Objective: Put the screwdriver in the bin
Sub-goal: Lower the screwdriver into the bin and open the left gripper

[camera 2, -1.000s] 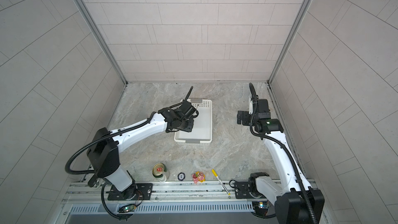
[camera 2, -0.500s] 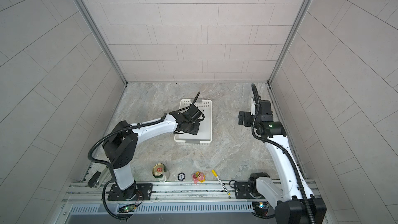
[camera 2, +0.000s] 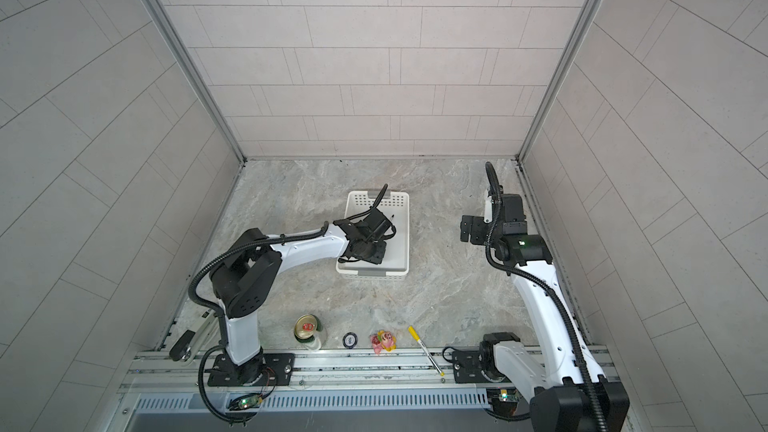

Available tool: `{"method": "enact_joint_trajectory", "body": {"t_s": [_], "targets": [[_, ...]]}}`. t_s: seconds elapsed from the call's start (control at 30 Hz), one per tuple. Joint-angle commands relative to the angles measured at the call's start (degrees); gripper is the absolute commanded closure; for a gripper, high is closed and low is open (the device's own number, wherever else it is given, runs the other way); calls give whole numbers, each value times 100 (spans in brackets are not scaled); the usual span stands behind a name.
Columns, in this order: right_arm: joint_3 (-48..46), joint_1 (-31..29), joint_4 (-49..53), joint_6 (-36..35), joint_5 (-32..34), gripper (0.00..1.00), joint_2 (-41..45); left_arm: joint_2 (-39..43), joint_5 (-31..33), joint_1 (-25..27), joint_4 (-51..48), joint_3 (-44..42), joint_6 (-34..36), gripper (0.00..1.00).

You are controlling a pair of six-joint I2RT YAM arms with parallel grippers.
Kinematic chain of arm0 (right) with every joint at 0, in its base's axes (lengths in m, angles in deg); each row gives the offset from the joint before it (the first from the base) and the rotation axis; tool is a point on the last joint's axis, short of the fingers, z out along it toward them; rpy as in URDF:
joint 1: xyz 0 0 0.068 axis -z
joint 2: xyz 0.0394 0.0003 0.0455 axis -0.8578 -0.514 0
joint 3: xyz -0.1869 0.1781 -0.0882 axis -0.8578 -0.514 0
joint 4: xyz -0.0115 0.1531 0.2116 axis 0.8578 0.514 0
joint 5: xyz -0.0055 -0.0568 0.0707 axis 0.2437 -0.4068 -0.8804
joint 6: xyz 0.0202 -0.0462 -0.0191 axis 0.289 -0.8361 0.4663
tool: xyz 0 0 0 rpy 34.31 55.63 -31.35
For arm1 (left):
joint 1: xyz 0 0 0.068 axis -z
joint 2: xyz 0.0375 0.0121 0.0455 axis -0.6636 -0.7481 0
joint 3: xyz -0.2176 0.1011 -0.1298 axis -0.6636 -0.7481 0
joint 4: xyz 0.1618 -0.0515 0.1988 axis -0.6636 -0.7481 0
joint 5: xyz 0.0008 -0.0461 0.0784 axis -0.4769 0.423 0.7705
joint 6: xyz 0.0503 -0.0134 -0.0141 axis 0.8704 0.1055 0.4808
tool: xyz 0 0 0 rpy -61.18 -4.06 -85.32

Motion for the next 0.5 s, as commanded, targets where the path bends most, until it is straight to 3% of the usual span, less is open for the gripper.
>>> {"method": "enact_joint_trajectory", "body": {"t_s": [0.0, 0.17, 0.47], "targets": [[-58, 23, 84, -105, 68, 0, 50, -41, 156, 16, 106, -32, -67, 61], [-63, 29, 66, -105, 60, 0, 34, -75, 157, 15, 41, 60, -42, 56], [-81, 25, 64, -118, 68, 0, 41, 58, 77, 22, -147, 346, 132, 38]]}}
